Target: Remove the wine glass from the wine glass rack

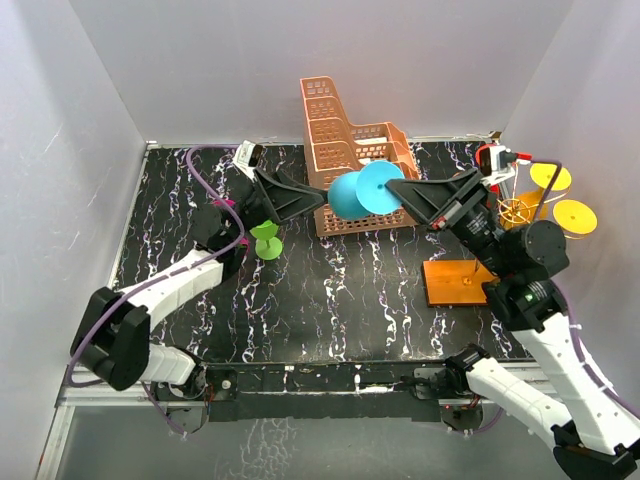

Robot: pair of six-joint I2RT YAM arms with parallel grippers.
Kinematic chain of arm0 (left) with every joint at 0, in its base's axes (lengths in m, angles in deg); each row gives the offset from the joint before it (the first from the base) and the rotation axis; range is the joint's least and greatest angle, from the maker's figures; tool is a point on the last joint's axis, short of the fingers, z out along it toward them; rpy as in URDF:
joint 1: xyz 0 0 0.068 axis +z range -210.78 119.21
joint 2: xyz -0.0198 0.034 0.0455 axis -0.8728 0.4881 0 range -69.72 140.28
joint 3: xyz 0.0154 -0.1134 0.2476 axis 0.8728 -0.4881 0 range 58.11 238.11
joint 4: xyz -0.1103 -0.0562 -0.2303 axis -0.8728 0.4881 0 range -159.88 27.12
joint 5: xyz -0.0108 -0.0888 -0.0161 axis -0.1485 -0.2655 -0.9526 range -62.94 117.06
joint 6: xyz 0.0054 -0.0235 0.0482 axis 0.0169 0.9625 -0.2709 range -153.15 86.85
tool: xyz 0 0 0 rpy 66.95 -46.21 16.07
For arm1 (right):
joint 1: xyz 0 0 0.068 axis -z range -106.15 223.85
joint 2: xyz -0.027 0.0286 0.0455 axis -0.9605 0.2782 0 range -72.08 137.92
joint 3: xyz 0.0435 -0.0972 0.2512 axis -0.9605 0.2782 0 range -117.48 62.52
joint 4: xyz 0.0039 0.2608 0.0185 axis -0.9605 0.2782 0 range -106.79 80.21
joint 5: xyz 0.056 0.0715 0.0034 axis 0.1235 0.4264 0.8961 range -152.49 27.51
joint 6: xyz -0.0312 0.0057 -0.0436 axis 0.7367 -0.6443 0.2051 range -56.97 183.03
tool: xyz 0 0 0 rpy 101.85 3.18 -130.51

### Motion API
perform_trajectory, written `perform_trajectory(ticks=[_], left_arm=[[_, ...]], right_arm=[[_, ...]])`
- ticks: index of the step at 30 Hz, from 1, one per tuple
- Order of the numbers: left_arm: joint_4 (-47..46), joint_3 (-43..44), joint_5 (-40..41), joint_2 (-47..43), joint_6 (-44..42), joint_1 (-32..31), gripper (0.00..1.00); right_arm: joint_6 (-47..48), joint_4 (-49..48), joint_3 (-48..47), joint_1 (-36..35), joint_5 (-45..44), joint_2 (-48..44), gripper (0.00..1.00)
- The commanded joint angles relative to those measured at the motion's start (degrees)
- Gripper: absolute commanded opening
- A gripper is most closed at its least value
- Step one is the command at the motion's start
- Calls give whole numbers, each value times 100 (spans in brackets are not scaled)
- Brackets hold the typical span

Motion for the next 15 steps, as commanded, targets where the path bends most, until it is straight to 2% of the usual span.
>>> perform_trajectory(ticks=[1,8,10,15], left_arm=[[-1973,-59,44,96,1063,-11,97],[-2801,24,350,521,1765,-11,85],[-2885,32,410,564,1880,-15,74],[-2753,42,491,504,1985,-20,34]], right_arm=[[-562,-964,127,-28,-48,66,8],[-592,-1042,342,-30,-501,154,8],[-588,-1039,397,-30,-614,175,8],[-295,-687,375,-25,-709,260,9]])
